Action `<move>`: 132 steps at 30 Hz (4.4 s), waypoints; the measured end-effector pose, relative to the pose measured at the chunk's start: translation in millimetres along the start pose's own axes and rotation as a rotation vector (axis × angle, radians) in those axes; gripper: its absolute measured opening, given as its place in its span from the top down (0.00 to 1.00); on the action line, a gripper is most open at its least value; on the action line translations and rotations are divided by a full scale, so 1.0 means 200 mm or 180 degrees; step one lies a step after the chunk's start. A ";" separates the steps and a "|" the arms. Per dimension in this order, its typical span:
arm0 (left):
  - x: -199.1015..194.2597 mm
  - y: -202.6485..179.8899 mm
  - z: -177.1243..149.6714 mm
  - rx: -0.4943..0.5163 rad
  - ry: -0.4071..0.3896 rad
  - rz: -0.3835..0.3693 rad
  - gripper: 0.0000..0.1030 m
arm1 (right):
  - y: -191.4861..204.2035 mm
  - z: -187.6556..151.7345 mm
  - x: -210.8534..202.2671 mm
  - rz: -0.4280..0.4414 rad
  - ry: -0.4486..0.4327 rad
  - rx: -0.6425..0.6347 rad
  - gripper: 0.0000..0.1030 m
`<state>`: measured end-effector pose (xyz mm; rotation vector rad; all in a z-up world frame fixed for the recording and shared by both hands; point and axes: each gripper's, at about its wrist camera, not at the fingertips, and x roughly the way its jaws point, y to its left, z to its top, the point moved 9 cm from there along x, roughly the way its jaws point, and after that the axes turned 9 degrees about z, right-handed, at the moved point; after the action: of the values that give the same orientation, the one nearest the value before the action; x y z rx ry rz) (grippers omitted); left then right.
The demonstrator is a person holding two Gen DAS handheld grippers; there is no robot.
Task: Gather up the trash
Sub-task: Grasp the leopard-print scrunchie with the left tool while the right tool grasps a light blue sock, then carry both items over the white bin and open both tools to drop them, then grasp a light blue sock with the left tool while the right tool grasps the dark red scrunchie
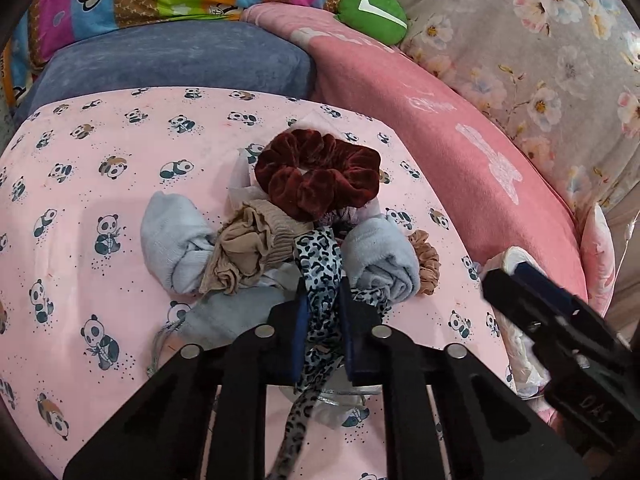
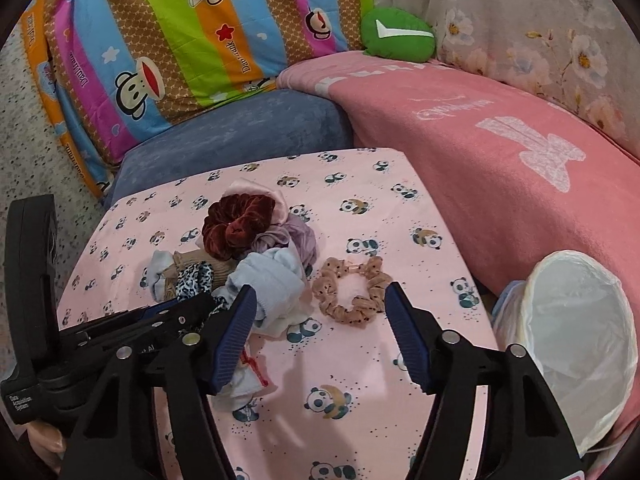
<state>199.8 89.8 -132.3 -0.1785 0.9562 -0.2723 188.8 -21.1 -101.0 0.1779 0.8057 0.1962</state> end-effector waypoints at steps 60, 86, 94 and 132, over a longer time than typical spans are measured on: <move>-0.34 -1.31 0.11 0.1392 -0.0753 -0.0025 0.88 | -1.01 0.08 -1.04 -0.0549 -0.0903 0.0729 0.82; -0.13 -1.57 -0.07 0.1615 -0.0473 -0.0109 0.77 | -1.29 -0.09 -1.00 -0.0715 -0.0788 0.0991 0.78; -0.17 -1.53 0.00 0.1446 -0.0684 0.0098 0.20 | -1.29 -0.08 -1.04 -0.0791 -0.0844 0.0996 0.70; -0.30 -0.57 0.19 0.0524 -0.0727 0.0801 0.19 | -0.60 0.09 -0.75 -0.0218 -0.0677 0.0427 0.48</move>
<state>180.8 0.2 -34.1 0.0613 0.7168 -0.0950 113.0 -174.4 -12.3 0.2921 0.6121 0.0569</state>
